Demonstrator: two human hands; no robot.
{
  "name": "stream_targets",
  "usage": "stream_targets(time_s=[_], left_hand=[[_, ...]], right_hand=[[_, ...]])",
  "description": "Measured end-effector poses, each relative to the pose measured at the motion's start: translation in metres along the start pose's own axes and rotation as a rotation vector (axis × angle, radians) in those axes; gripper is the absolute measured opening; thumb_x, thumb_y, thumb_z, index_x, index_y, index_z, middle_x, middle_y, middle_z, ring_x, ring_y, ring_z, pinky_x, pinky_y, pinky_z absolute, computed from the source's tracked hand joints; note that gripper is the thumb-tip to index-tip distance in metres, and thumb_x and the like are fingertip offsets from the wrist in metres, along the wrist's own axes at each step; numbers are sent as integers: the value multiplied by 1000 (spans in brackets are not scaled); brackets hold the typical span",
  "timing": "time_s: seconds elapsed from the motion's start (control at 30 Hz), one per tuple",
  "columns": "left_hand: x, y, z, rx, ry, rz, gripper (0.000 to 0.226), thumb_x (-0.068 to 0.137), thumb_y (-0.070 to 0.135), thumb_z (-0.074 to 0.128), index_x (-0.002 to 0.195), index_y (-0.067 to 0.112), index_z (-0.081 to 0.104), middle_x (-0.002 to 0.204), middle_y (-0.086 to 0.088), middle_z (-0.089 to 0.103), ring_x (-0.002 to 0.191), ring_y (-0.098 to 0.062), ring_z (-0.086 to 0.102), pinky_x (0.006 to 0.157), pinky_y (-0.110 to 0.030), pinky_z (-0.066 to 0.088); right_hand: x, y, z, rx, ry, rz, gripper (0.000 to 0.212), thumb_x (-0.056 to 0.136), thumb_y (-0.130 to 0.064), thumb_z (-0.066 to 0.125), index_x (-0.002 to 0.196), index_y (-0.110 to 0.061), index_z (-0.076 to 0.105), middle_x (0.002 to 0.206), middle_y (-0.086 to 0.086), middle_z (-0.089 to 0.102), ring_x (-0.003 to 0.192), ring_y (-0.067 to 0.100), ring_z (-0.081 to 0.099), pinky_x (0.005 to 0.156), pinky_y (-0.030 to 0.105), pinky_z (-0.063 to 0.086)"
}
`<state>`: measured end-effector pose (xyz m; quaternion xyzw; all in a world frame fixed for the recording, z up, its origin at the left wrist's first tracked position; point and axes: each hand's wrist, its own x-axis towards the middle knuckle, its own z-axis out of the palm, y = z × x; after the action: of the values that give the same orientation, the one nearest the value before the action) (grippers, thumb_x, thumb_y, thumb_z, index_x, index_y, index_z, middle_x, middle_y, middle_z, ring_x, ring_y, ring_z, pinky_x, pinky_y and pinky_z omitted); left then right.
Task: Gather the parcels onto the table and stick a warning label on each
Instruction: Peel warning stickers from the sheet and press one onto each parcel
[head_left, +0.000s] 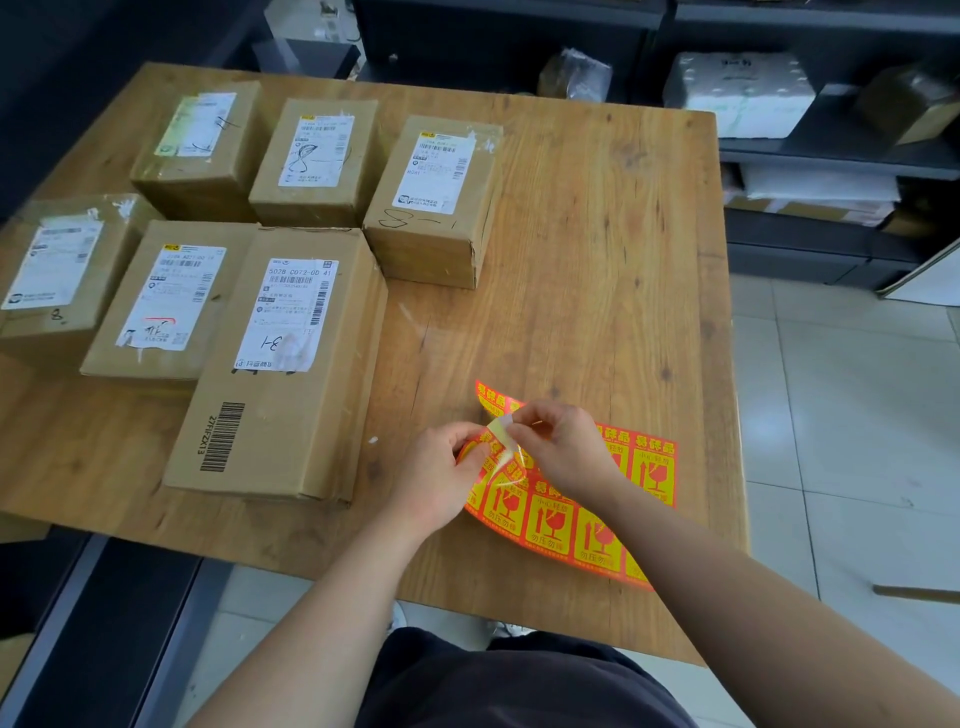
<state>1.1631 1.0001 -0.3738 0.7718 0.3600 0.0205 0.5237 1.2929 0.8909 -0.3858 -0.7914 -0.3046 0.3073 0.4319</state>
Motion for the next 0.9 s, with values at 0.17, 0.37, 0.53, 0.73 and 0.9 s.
stream_targets(time_s=[0.17,0.37,0.53,0.73,0.9], left_hand=[[1,-5,-2,46,40,-12,17,93,15,57,103,18,70,91,5,73,80,-9,69,76,-36,56],[5,-13,-3,158,91,-36,18,92,19,58,105,17,70,95,6,71,86,-10,66,79,-35,55],[11,-15,-6,220,129,-51,17,91,19,58,101,15,71,94,1,73,85,-15,67,77,-37,55],[18,-15,-7,299,136,-71,19,92,22,58,104,14,70,96,-2,72,86,-18,66,77,-33,53],[23,-14,-9,326,155,-91,22,93,22,56,109,14,69,101,0,71,86,-12,62,70,-22,44]], right_hand=[[5,4,-5,-4,34,66,10,89,-20,60,79,-20,62,59,-6,56,38,3,40,39,15,30],[13,7,-15,-80,77,110,12,91,-22,56,80,-18,59,63,2,59,36,4,39,34,19,31],[20,6,-27,-165,121,101,13,91,-21,54,79,-19,60,72,-4,62,56,8,51,46,20,36],[25,6,-42,-162,164,106,12,89,-19,56,80,-17,62,68,-7,59,58,7,51,49,20,37],[28,5,-55,-153,203,107,11,92,-18,55,85,-16,63,72,-8,59,61,7,52,53,20,40]])
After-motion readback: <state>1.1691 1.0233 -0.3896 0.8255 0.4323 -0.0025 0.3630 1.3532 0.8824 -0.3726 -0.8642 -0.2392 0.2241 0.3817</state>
